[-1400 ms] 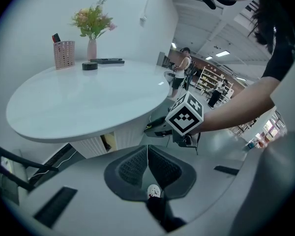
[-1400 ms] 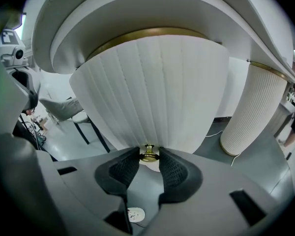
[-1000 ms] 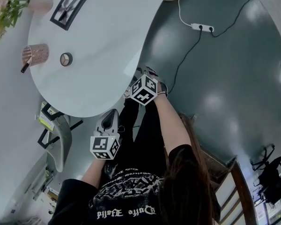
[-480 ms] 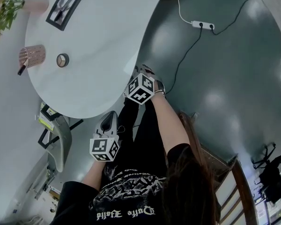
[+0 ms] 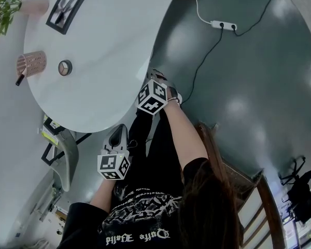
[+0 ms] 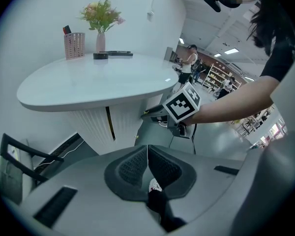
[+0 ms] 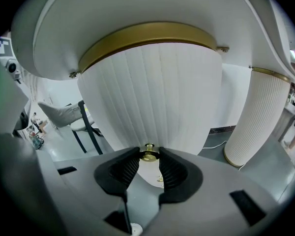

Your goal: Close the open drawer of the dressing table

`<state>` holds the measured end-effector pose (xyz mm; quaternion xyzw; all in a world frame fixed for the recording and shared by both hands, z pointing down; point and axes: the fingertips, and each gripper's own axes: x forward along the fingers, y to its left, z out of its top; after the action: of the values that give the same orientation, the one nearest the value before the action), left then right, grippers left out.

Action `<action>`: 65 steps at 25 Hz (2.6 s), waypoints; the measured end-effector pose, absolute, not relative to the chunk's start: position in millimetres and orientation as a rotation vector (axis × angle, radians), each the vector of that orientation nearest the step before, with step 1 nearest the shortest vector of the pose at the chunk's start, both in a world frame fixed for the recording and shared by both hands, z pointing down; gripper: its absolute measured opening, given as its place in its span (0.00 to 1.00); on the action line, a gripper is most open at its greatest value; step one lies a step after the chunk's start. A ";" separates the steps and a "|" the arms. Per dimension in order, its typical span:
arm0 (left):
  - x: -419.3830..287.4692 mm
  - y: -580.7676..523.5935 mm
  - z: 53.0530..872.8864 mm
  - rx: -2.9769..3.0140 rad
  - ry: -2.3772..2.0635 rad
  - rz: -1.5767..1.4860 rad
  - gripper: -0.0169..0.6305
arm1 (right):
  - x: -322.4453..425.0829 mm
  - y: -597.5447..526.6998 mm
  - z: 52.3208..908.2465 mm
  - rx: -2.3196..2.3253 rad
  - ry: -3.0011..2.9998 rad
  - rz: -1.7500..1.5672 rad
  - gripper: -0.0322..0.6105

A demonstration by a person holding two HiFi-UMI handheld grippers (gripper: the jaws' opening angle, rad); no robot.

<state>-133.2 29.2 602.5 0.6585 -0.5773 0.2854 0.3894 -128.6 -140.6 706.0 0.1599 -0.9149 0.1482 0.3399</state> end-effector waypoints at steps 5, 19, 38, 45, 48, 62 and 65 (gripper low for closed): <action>-130.7 29.7 605.4 1.679 -1.460 0.733 0.07 | -127.9 -142.1 706.6 0.434 -2.386 0.369 0.28; -118.2 22.1 597.3 1.722 -1.465 0.708 0.07 | -102.4 -149.8 686.0 0.531 -2.400 0.535 0.43; -77.7 -2.6 524.0 1.964 -1.434 0.565 0.07 | -35.8 -110.5 545.6 0.854 -2.467 0.591 0.43; -74.1 -2.9 489.9 2.045 -1.453 0.499 0.07 | -22.4 -94.9 498.3 0.983 -2.485 0.563 0.43; -71.6 -4.1 478.3 2.088 -1.447 0.482 0.07 | -19.6 -86.4 484.8 1.015 -2.488 0.559 0.43; -74.9 -28.0 428.3 2.224 -1.504 0.330 0.07 | -3.7 -68.1 439.4 1.127 -2.466 0.466 0.43; -75.5 -33.6 421.6 2.250 -1.512 0.311 0.07 | -3.6 -66.2 429.9 1.144 -2.465 0.428 0.43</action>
<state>-75.5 -33.6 421.6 0.8070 -0.5425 0.1115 0.2049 -3.6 -66.2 429.9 0.4080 -0.8790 0.1525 0.1942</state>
